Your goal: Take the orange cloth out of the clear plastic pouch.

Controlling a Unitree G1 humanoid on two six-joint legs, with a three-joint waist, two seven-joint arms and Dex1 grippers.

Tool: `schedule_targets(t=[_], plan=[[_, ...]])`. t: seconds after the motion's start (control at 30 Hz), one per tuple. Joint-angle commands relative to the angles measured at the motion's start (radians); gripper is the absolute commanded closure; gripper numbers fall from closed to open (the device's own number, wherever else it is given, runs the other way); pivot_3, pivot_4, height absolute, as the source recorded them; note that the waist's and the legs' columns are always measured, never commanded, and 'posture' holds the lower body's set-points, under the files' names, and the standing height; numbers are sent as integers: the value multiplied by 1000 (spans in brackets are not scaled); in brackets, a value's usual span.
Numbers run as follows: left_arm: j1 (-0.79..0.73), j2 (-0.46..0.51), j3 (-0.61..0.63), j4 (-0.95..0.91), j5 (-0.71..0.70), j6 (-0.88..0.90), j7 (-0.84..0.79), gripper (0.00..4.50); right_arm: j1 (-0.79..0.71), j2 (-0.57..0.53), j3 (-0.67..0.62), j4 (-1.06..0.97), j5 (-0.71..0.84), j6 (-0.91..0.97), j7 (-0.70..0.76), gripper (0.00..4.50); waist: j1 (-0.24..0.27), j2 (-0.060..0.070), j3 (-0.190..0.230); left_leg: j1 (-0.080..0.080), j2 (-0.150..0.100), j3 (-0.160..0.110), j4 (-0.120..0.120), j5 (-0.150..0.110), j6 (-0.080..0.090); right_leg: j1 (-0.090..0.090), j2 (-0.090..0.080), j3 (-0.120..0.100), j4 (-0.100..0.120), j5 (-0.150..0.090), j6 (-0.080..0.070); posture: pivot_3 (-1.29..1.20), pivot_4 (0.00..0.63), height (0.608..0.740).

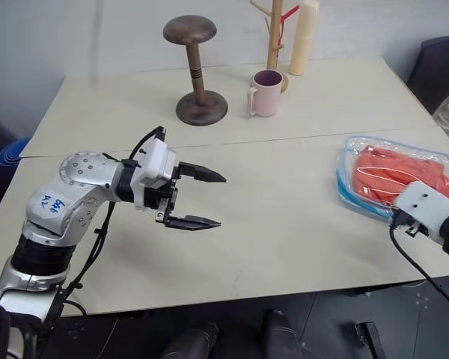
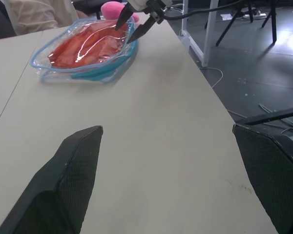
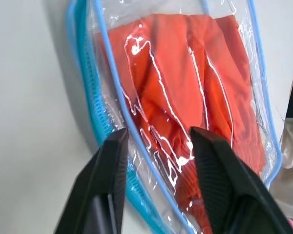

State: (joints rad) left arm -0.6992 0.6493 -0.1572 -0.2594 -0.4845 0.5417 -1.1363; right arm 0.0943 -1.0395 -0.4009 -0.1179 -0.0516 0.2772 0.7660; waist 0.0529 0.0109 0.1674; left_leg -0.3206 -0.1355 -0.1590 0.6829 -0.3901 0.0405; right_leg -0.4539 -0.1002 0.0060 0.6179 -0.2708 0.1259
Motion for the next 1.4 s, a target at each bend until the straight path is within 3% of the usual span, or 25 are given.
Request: schedule_targets(t=[0.03,0.23,0.5,0.6,0.73,0.93,1.03,1.17,1.4], plan=[[-23,-1,24,-7,0,-20,4,0,28,16,-18,-34,-2,23,-9,2503,0,0,0,0,0,1,0,0,0,0,0,0,0,0,0,0,150,740],[-41,-8,18,4,4,-25,1,0,-6,29,70,93,-75,-114,-90,2503,-3,0,0,1,0,1,0,0,0,0,0,1,1,0,0,0,150,740],[-54,-12,15,11,11,-27,1,0,-223,38,248,411,-165,-314,-174,2503,-27,-1,0,2,0,4,0,0,0,-1,0,1,2,0,0,0,150,740],[-55,-11,18,11,12,-26,3,0,-263,36,271,473,-161,-366,-173,3069,-29,-1,0,2,0,5,0,0,0,-1,0,1,2,0,0,0,150,740],[-48,-11,24,3,11,-22,9,0,-276,25,287,499,-159,-411,-167,4383,-29,-1,0,2,0,4,1,0,0,-1,1,1,2,0,-1,0,150,740],[-33,-4,30,1,11,-22,18,0,-295,20,317,463,-176,-540,-161,4477,-30,-1,0,2,0,4,1,0,0,-1,1,1,2,0,0,0,150,740],[-14,15,48,-8,3,-12,21,0,-326,67,383,310,-110,-681,-76,4477,-45,-1,0,1,2,8,0,0,-1,-5,3,0,4,0,0,0,150,740],[19,67,91,-40,-34,30,5,0,-421,170,503,183,-104,-731,-18,4477,-67,-2,1,0,8,11,1,-3,-5,-8,6,1,5,1,-3,0,150,740],[86,139,129,-105,-59,59,1,0,-564,414,720,185,-259,-613,-10,4477,-57,-2,1,0,8,10,2,-3,-6,-9,6,0,6,1,-5,0,150,740]])
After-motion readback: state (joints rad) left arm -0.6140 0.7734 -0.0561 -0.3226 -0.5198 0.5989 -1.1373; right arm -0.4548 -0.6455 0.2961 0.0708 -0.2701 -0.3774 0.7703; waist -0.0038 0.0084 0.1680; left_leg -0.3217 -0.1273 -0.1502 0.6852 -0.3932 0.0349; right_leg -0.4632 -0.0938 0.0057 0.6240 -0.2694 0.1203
